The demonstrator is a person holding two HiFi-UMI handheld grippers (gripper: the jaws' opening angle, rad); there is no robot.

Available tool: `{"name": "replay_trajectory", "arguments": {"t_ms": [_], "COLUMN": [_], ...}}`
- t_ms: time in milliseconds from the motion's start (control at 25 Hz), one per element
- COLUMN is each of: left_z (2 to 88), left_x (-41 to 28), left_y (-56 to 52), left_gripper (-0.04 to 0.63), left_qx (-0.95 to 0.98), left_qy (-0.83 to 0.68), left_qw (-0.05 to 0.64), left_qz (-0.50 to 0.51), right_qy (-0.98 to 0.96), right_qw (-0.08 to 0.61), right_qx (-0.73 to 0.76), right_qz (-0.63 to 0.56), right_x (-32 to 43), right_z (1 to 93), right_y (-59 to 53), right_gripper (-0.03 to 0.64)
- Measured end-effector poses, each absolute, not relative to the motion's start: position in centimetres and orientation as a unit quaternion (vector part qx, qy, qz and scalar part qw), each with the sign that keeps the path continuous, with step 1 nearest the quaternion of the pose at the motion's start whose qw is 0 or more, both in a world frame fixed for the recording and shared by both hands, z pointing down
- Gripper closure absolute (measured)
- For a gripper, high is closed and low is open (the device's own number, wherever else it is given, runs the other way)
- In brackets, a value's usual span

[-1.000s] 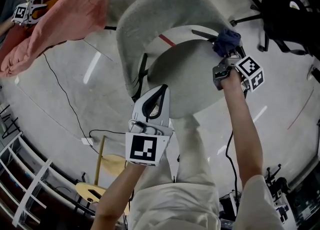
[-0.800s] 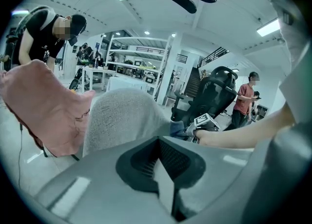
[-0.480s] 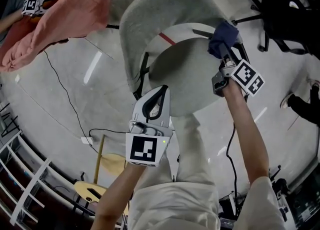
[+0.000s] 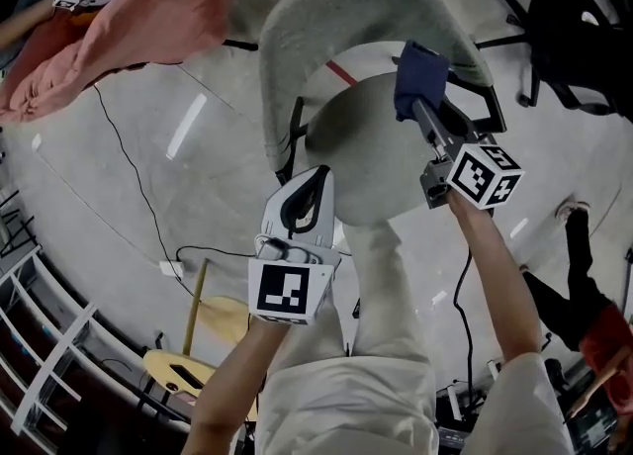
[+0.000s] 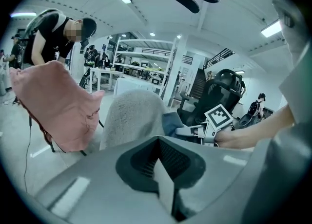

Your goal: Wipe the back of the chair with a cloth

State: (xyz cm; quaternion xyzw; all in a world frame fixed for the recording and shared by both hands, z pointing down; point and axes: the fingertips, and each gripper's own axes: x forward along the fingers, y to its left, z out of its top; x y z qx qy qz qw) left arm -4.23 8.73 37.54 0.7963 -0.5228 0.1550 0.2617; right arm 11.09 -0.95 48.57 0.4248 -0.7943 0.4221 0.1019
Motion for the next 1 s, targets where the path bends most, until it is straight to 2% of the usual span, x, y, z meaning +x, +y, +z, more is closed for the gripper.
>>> {"name": "replay_trajectory", "arguments": {"t_ms": [480, 1000], "left_z": [38.7, 39.3], "left_x": [-7.1, -9.9], "left_y": [11.5, 13.7], "left_gripper": [0.595, 0.595], "left_qx": [0.773, 0.761], "left_qy": [-0.547, -0.57], "left_qw": [0.281, 0.272], "left_qz": [0.155, 0.149], "right_qy": [-0.883, -0.929], "right_qw": [0.193, 0.274], "right_qx": [0.255, 0.016], "right_qz": [0.345, 0.247], "right_x": [2.3, -4.6], "right_z": [47.7, 50.7], "right_y": [5.0, 13.9], "right_gripper": [0.503, 0.503]}}
